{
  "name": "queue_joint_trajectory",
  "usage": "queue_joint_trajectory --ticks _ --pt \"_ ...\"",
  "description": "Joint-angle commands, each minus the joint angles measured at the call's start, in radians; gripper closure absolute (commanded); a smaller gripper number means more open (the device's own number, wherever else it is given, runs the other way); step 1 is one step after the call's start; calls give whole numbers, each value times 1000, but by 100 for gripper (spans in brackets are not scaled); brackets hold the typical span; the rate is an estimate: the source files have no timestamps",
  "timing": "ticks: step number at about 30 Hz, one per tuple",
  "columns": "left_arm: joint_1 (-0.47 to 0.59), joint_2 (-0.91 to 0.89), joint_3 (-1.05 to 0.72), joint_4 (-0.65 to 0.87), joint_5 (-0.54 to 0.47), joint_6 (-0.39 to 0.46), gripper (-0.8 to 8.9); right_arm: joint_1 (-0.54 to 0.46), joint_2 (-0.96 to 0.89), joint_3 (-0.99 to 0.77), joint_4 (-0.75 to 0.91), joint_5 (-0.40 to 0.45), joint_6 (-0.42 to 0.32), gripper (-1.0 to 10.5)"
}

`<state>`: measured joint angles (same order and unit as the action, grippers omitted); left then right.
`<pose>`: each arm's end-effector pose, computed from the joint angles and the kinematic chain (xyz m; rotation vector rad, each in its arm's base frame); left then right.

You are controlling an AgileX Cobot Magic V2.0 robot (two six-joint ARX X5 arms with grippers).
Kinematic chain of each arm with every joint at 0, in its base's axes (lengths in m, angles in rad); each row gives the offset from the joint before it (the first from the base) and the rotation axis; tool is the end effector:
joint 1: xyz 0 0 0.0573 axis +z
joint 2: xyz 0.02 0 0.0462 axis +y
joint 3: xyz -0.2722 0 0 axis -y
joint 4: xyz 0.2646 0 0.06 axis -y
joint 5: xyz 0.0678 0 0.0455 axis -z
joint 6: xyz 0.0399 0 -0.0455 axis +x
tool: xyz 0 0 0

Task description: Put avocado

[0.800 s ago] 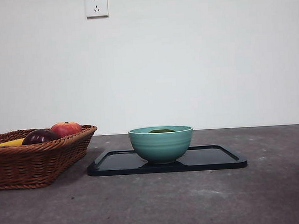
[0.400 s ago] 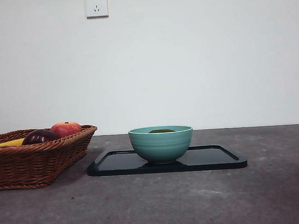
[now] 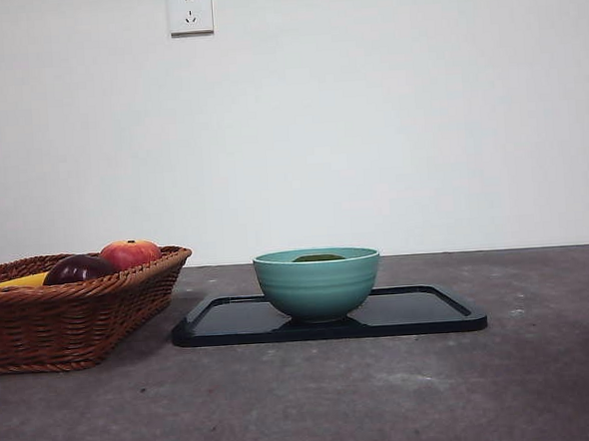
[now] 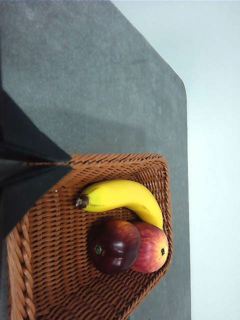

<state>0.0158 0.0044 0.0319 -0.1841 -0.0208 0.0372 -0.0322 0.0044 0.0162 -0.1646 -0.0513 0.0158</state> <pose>0.1170 0.0027 0.1552 0.0375 0.1573 0.0336 0.1181 -0.0018 0.1514 0.0221 0.1528 0.0179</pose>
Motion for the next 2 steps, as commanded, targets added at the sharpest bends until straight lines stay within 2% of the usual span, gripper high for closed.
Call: queue_joint_trajectory --ticks 1,2 --pt "2 -1 -21 -7 3 -5 805 0 -1 -6 11 0 14 939" --pt "2 -1 -21 -7 3 -5 805 0 -1 -6 11 0 14 939"
